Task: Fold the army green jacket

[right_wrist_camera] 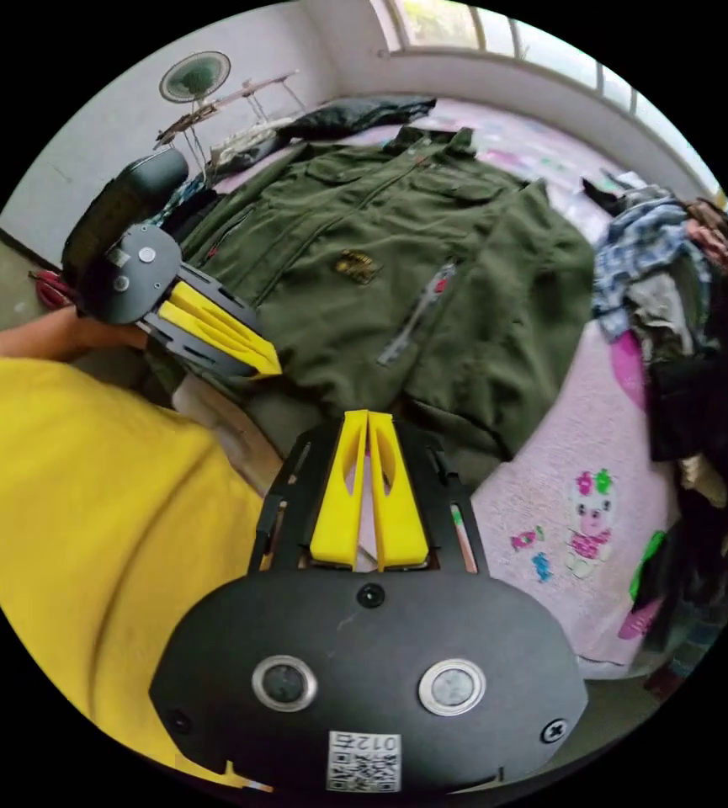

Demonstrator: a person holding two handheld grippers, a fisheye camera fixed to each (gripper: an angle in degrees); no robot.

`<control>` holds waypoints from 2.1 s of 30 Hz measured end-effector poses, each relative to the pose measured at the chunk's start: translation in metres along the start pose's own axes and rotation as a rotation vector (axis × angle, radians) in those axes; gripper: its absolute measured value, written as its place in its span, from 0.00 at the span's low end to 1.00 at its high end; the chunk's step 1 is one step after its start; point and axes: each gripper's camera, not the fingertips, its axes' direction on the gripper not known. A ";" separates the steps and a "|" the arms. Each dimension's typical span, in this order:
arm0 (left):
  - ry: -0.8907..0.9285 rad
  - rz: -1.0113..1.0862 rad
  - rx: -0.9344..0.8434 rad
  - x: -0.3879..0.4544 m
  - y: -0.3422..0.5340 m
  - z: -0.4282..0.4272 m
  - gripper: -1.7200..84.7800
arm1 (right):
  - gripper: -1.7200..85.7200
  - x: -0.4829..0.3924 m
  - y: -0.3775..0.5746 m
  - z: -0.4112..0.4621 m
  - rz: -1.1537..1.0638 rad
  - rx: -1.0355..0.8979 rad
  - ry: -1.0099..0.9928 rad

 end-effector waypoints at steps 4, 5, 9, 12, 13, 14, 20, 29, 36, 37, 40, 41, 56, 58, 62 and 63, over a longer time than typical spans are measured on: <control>0.017 0.046 -0.032 0.010 -0.030 0.010 0.02 | 0.07 0.010 0.040 0.007 -0.117 -0.059 0.163; 0.000 0.048 -0.069 0.011 -0.036 0.020 0.02 | 0.08 0.010 0.043 0.009 -0.140 -0.073 0.171; 0.039 0.005 -0.087 -0.002 -0.038 0.024 0.02 | 0.10 0.000 0.054 0.010 -0.293 -0.088 0.209; 0.126 -0.053 -0.077 -0.022 -0.034 0.013 0.02 | 0.11 -0.006 0.056 0.014 -0.375 -0.110 0.237; 0.147 -0.072 -0.073 -0.028 -0.033 0.007 0.02 | 0.11 -0.006 0.056 0.017 -0.405 -0.125 0.253; 0.152 -0.083 -0.070 -0.031 -0.033 0.001 0.02 | 0.11 -0.005 0.056 0.018 -0.413 -0.132 0.257; 0.111 -0.089 -0.057 -0.037 -0.032 -0.044 0.02 | 0.05 0.021 0.049 -0.001 -0.365 -0.174 0.240; 0.168 -0.096 -0.067 -0.082 -0.036 -0.134 0.03 | 0.03 0.206 0.026 -0.187 0.245 0.231 -0.613; 0.313 -0.205 0.042 -0.156 -0.044 -0.257 0.03 | 0.03 0.287 0.004 -0.310 0.302 0.530 -0.837; 0.380 -0.263 0.117 -0.180 -0.042 -0.288 0.03 | 0.03 0.288 -0.003 -0.317 0.296 0.534 -0.873; 0.563 -0.377 0.339 -0.239 -0.036 -0.366 0.04 | 0.03 0.279 -0.021 -0.318 0.279 0.520 -0.977; 0.642 -0.391 0.448 -0.258 -0.032 -0.396 0.04 | 0.03 0.275 -0.025 -0.316 0.277 0.511 -0.995; 1.242 -0.804 0.977 -0.388 0.097 -0.449 0.13 | 0.03 0.141 -0.102 -0.195 0.422 0.140 -1.028; 1.238 -0.839 0.926 -0.389 0.095 -0.447 0.12 | 0.03 0.116 -0.117 -0.190 0.341 0.051 -0.932; 1.111 -0.921 0.653 -0.388 0.060 -0.444 0.06 | 0.03 0.080 -0.143 -0.181 0.193 -0.139 -0.799; 1.061 -0.948 0.568 -0.388 0.054 -0.445 0.05 | 0.03 0.070 -0.151 -0.185 0.140 -0.163 -0.767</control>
